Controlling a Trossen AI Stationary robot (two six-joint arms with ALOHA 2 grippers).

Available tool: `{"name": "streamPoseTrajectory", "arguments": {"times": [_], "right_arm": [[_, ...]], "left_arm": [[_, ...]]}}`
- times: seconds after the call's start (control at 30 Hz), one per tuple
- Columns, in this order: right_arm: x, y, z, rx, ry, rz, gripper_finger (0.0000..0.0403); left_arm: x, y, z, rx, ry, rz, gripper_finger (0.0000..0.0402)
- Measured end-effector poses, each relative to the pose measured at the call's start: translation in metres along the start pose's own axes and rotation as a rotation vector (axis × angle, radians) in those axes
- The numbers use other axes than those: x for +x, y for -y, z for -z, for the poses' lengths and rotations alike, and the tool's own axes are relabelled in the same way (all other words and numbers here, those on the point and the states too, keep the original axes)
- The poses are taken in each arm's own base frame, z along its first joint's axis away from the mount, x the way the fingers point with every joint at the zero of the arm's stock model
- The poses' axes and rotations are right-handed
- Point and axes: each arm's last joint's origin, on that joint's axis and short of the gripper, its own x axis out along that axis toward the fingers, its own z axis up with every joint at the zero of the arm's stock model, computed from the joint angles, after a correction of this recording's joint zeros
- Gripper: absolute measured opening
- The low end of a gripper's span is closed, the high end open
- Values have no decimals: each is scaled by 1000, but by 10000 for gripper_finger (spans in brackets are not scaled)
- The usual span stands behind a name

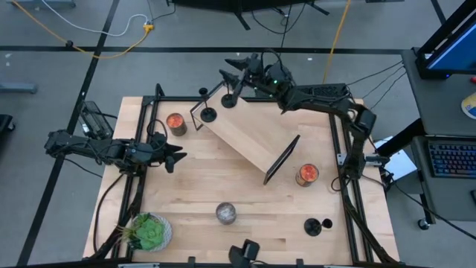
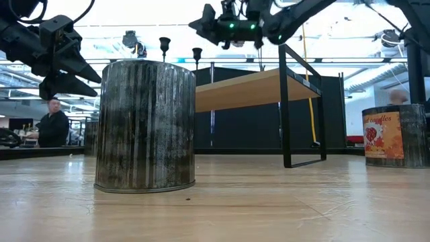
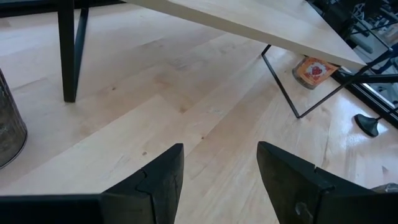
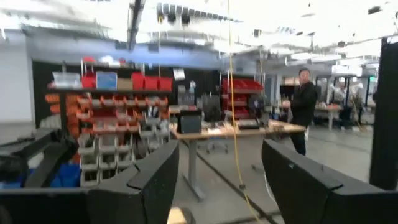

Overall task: Pick & Place candle stick holders
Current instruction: Put the black candle holder on the shelf

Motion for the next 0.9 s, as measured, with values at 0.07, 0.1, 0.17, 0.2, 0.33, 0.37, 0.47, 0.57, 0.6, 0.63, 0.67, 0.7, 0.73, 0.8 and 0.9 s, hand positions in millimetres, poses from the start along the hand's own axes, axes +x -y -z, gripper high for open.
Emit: {"name": "streamPoseTrajectory", "arguments": {"times": [0.07,0.1,0.17,0.2,0.33,0.37,0.47,0.57,0.6,0.63,0.67,0.7,0.73,0.8,0.9], "right_arm": [[-5,4,-12,-16,-28,11,207],[-8,5,-20,-24,-31,17,198],[-14,9,-35,-43,-35,27,180],[-18,10,-43,-50,-39,32,170],[-35,14,-67,-73,-124,48,125],[-39,14,-71,-75,-154,50,113],[-54,12,-87,-99,-230,49,71],[-71,5,-103,-120,-299,33,25],[-76,1,-108,-126,-321,20,13],[-82,-3,-112,-129,-342,0,7],[-88,-7,-117,-125,-361,-24,6],[-93,-11,-121,-117,-379,-35,8],[-99,-15,-126,-107,-394,-44,9],[-112,-24,-135,-95,-430,-65,6],[-134,-37,-148,-81,-486,-106,2]], "left_arm": [[0,0,0,-7,0,0,209],[0,0,0,-7,0,0,209],[0,0,0,-7,0,0,209],[0,0,0,-8,0,0,209],[0,0,0,-7,0,0,209],[0,0,0,-8,0,0,209],[0,0,0,-8,0,0,209],[0,0,0,-11,0,0,209],[0,0,0,-11,0,0,209],[0,0,0,-11,2,-2,209],[0,0,0,-10,5,-4,209],[0,0,0,-11,6,-5,209],[0,0,0,-11,8,-3,209],[0,2,-2,15,15,16,209],[0,4,-4,82,24,55,209]]}}
